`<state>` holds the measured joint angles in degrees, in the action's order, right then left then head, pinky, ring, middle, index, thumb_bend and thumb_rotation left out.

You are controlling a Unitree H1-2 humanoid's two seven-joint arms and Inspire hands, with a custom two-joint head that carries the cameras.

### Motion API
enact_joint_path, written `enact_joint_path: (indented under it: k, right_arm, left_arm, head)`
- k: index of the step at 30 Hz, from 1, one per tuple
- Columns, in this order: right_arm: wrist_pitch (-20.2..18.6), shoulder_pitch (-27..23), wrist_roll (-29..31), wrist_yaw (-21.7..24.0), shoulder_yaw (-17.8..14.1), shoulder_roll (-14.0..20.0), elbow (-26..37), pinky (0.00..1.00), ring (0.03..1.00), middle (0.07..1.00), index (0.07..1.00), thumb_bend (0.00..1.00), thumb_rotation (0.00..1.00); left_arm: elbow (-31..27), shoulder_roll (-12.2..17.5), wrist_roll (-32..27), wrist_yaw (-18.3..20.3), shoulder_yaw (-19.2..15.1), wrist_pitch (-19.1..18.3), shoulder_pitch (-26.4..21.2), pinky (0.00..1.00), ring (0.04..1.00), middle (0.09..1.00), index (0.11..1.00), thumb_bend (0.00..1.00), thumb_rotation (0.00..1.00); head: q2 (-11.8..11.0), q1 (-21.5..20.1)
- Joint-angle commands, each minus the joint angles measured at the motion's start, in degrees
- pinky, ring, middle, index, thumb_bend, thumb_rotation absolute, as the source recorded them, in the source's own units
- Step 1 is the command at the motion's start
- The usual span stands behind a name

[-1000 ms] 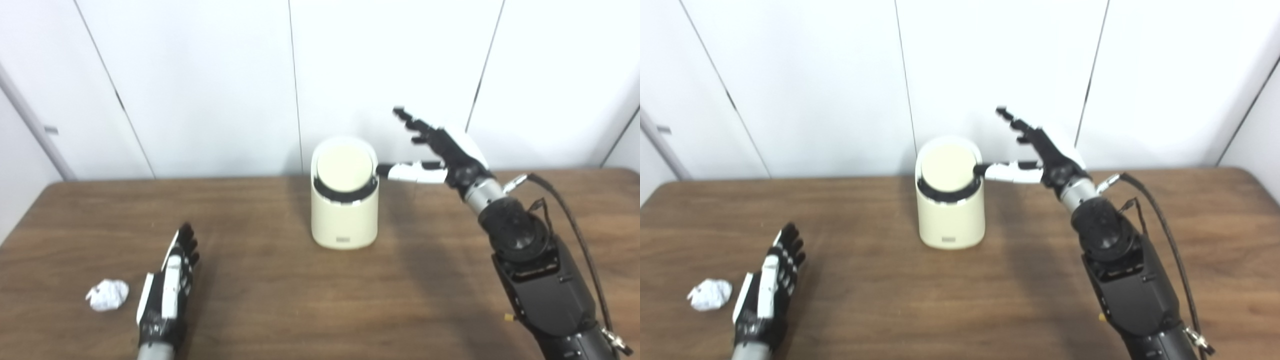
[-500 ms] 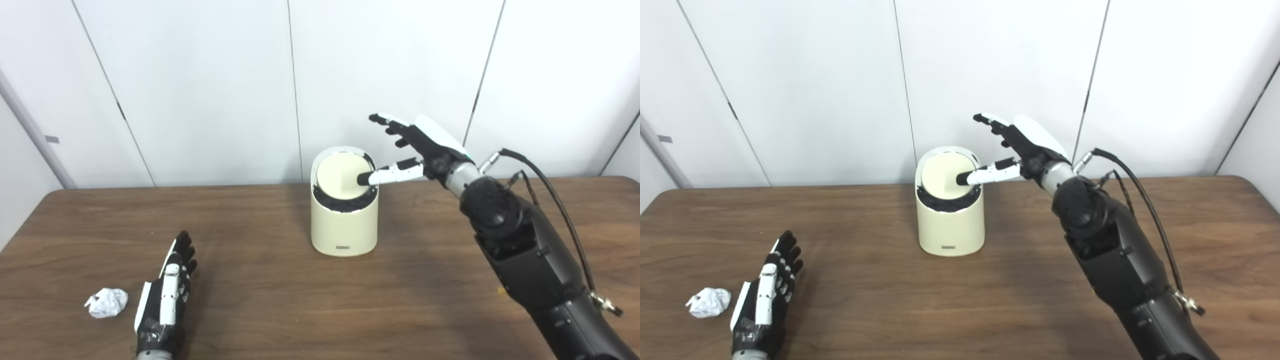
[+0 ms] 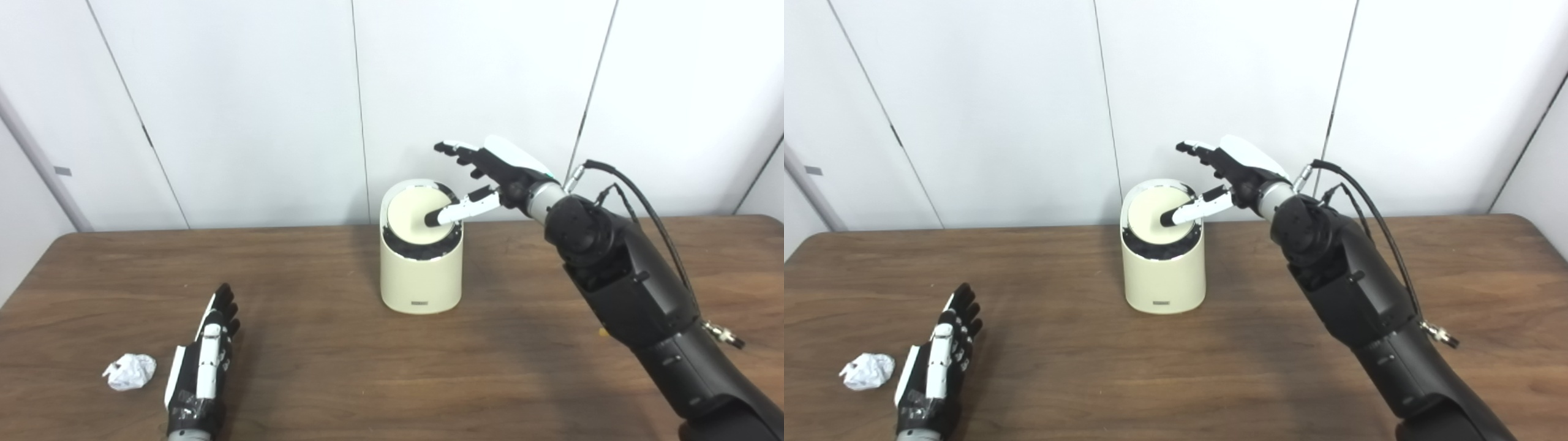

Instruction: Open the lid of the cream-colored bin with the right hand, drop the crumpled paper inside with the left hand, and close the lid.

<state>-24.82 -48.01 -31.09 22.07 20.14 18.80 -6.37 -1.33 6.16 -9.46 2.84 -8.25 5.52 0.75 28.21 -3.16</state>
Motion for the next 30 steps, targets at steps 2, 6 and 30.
enact_joint_path:
  k: [2,6,30]
  right_arm:
    - [0.0,-4.8,-1.6,0.3,0.1,0.3,0.3,0.83,0.904,0.929,0.907,0.94,0.45]
    - [-0.2,-6.5,-2.7,1.5,1.3,0.2,-0.9,0.83,0.907,0.93,0.907,0.92,0.43]
    - [1.2,-11.6,-8.1,6.9,7.1,-0.3,-7.2,0.92,0.936,0.934,0.92,0.93,0.42]
  left_arm:
    - [2.6,-1.5,0.1,0.0,0.7,1.1,1.8,1.0,1.0,1.0,1.0,0.33,1.0]
    - [2.4,-1.7,-0.1,0.0,0.7,1.0,1.8,1.0,1.0,1.0,1.0,0.32,1.0]
    - [3.2,-2.3,-0.1,-0.1,0.6,1.6,1.4,1.0,1.0,1.0,0.999,0.32,1.0]
  head:
    - [0.2,0.0]
    - [0.3,-0.1]
    - [0.9,0.1]
